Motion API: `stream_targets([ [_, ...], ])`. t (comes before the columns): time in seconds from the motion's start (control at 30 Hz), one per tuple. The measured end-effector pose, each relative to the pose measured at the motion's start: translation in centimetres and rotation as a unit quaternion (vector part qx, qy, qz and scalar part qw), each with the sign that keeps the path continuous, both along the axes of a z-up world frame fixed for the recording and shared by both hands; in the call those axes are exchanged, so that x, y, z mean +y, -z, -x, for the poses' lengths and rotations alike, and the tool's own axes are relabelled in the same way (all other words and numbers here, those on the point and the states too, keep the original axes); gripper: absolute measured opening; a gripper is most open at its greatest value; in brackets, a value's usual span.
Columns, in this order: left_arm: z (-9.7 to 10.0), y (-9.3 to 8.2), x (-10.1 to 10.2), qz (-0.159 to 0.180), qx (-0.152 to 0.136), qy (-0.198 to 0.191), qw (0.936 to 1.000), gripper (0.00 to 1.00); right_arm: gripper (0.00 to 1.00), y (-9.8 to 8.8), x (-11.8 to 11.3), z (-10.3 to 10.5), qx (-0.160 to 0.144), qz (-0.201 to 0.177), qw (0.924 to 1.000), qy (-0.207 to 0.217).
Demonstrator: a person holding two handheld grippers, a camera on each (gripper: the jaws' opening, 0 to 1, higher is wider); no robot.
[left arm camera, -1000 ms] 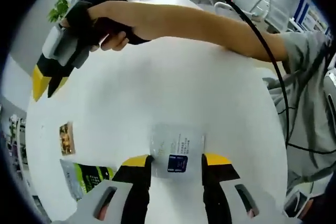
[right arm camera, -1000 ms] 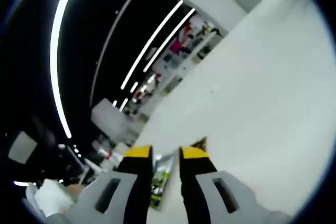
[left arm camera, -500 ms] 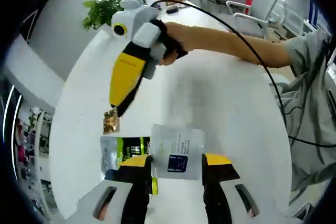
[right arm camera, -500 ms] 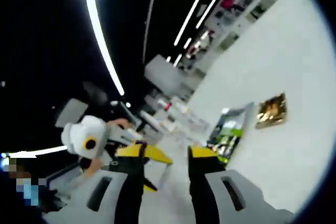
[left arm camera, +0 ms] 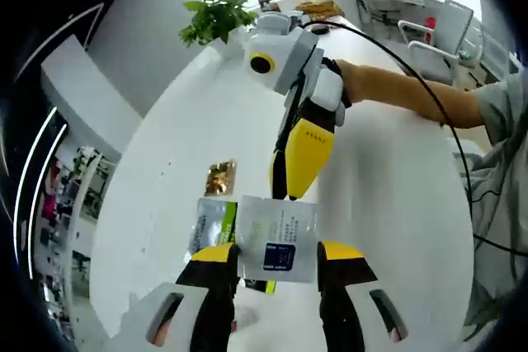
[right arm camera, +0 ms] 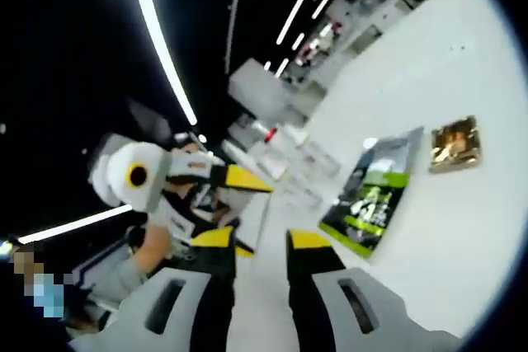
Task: Arrange the skincare products in the storage area until every visible bottle or jar stands upright without overlapping.
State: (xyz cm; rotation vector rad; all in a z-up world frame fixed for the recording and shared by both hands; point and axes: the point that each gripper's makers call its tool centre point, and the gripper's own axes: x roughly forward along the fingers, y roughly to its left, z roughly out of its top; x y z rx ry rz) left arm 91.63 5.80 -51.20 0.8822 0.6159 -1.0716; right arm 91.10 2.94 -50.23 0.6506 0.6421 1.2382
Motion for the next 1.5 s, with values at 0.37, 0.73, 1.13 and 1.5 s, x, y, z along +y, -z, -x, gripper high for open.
stream_targets([
  [0.37, -0.3, -0.3, -0.3, 0.026, -0.005, 0.004, 0.9996, 0.4, 0.01, 0.3, -0.1, -0.3, -0.023, 0.025, 0.9994, 0.006],
  [0.73, 0.3, 1.6, 1.1, 0.046, 0.029, -0.012, 0.9984, 0.48, 0.0, 2.7, -2.3, -1.4, 0.064, 0.074, 0.9944, 0.04],
  [1.13, 2.3, 5.0, 2.2, 0.006, 0.089, -0.016, 0.9959, 0.46, 0.0, 3.6, -9.4, -5.5, 0.165, 0.011, 0.9773, 0.133],
  [1.5, 3.7, 5.6, 0.8, -0.002, 0.101, 0.003, 0.9949, 0.46, 0.0, 8.3, -10.7, -5.9, 0.224, 0.096, 0.9551, 0.168],
])
